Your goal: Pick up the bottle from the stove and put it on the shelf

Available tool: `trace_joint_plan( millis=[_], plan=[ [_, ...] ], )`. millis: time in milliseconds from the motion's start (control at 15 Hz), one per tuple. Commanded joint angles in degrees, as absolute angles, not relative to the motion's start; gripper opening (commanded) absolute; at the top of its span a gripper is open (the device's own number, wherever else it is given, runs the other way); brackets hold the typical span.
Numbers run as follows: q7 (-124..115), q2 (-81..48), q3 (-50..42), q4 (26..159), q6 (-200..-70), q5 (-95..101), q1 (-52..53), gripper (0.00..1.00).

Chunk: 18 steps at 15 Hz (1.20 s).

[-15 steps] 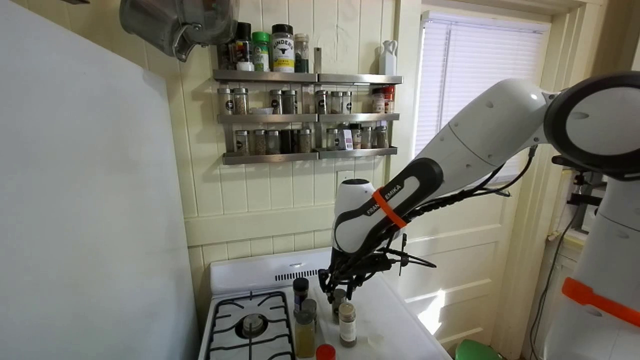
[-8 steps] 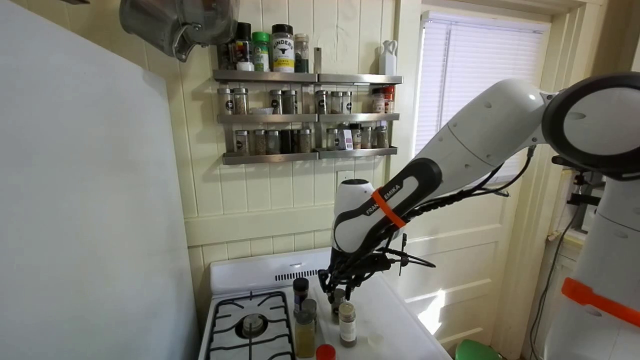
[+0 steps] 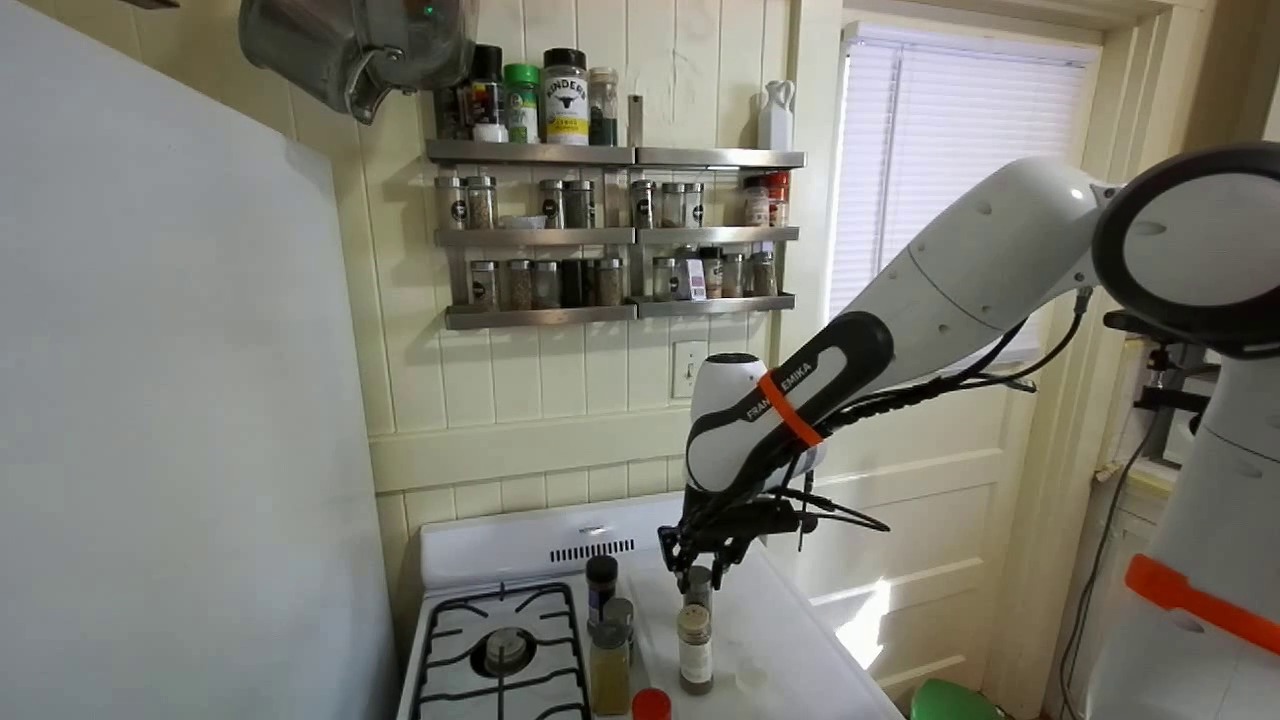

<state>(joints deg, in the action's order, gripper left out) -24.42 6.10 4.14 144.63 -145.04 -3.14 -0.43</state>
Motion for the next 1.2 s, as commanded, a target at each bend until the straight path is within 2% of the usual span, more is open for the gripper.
trace_joint_plan(
  millis=[0, 1133],
  plan=[
    [-25.20, 8.60, 2.46, 147.08, -146.12, -2.01, -1.73, 0.26],
    [-21.85, 5.76, -2.53, 141.96, -145.98, -2.75, -5.74, 0.26]
  ],
)
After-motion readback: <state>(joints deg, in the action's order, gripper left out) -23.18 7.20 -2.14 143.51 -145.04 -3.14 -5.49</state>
